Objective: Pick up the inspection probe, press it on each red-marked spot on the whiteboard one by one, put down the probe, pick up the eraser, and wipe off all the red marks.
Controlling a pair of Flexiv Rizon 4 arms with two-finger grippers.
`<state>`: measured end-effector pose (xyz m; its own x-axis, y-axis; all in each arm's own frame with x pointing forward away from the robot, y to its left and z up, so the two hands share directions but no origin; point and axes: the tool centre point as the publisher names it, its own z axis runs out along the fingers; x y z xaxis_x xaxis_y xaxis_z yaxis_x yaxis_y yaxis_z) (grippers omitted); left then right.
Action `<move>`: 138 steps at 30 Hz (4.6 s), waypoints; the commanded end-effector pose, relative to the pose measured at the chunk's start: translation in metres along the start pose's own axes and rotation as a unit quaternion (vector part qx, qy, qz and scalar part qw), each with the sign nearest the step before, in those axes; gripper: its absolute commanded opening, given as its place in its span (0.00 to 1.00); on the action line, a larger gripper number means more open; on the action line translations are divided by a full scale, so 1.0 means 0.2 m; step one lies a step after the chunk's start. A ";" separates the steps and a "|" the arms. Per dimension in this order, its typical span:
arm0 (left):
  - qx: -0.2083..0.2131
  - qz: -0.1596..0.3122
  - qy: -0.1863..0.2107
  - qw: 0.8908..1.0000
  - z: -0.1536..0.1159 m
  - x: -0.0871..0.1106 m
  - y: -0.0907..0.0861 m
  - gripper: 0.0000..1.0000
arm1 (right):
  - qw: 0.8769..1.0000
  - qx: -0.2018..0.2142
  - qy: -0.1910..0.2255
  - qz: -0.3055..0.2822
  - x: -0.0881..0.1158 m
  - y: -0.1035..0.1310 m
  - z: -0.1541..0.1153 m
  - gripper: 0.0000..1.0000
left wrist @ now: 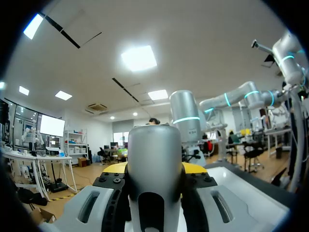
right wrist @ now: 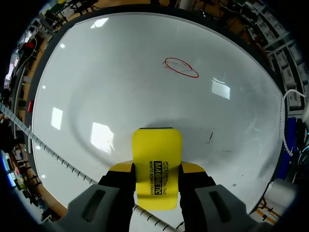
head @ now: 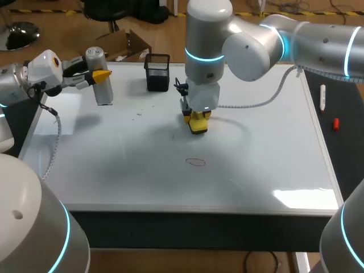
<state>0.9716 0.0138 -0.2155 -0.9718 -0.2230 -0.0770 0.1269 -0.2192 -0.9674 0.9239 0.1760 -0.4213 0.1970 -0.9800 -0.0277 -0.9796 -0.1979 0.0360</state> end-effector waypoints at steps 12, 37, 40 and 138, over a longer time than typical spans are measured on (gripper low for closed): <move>-0.001 0.001 -0.003 1.000 0.00 0.01 -0.01 0.00 | 1.000 -0.020 0.001 0.004 0.07 -0.03 0.08 0.00; -0.001 0.001 -0.003 1.000 0.00 0.01 -0.01 0.00 | 0.997 -0.057 0.020 0.045 0.34 0.03 0.21 0.00; -0.001 0.001 -0.003 1.000 0.00 0.01 -0.01 0.00 | 0.997 -0.058 0.021 0.047 0.35 0.03 0.22 0.00; 0.000 0.002 -0.003 1.000 0.01 0.02 -0.01 0.00 | 0.978 0.018 0.022 0.204 1.25 -0.17 -0.34 0.00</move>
<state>0.9711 0.0136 -0.2151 -0.9720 -0.2220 -0.0772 0.1270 -0.2194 -0.9673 1.0102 -0.0616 -0.3625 -0.2131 -0.9768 0.0230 -0.9770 0.2132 0.0011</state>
